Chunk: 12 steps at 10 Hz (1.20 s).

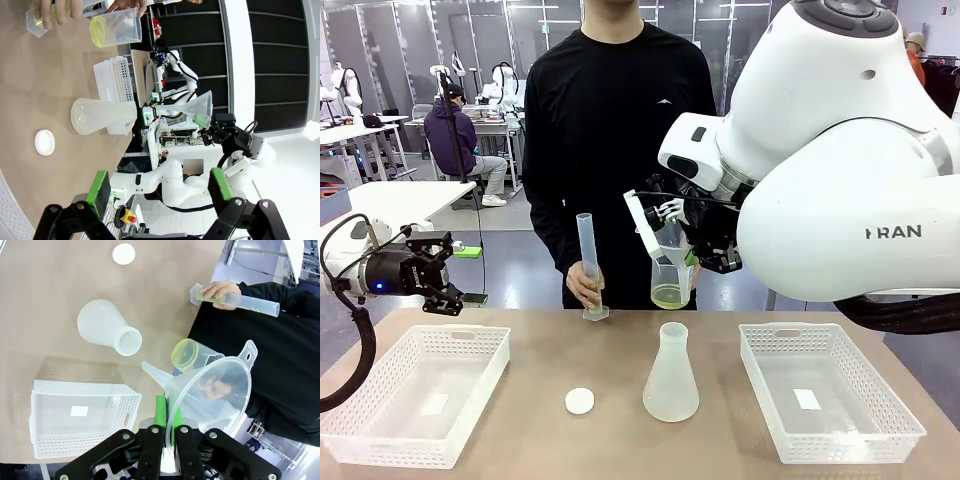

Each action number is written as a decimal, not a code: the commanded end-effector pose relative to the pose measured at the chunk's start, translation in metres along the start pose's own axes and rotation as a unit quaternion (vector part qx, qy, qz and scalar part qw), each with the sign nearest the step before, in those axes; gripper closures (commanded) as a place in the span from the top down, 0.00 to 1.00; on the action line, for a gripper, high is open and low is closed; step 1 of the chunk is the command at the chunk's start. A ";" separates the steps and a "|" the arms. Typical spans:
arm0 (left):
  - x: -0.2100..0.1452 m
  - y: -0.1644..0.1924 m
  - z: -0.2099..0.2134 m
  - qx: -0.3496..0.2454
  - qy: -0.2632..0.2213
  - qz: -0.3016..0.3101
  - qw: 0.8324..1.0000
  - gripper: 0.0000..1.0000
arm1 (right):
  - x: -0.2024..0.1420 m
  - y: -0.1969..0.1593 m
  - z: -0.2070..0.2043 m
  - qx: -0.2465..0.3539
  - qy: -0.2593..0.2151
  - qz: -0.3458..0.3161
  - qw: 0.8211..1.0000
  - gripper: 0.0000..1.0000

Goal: Prepare the solutions needed for the experiment.
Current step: Pick up the Plastic Funnel and insert it into the Big flask.

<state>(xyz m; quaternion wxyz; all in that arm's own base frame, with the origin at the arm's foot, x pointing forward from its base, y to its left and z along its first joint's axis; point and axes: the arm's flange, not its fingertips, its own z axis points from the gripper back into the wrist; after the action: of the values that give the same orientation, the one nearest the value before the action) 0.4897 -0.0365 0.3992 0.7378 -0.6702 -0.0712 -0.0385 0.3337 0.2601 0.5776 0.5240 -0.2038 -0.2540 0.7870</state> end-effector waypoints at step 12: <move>0.000 -0.002 -0.001 0.002 -0.001 0.005 1.000 1.00 | -0.002 0.024 -0.052 0.010 -0.064 -0.021 0.998 0.04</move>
<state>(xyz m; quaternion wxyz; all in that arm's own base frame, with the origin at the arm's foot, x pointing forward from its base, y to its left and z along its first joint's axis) 0.4897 -0.0365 0.3992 0.7378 -0.6702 -0.0712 -0.0385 0.3473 0.2656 0.5278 0.5349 -0.1597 -0.2703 0.7844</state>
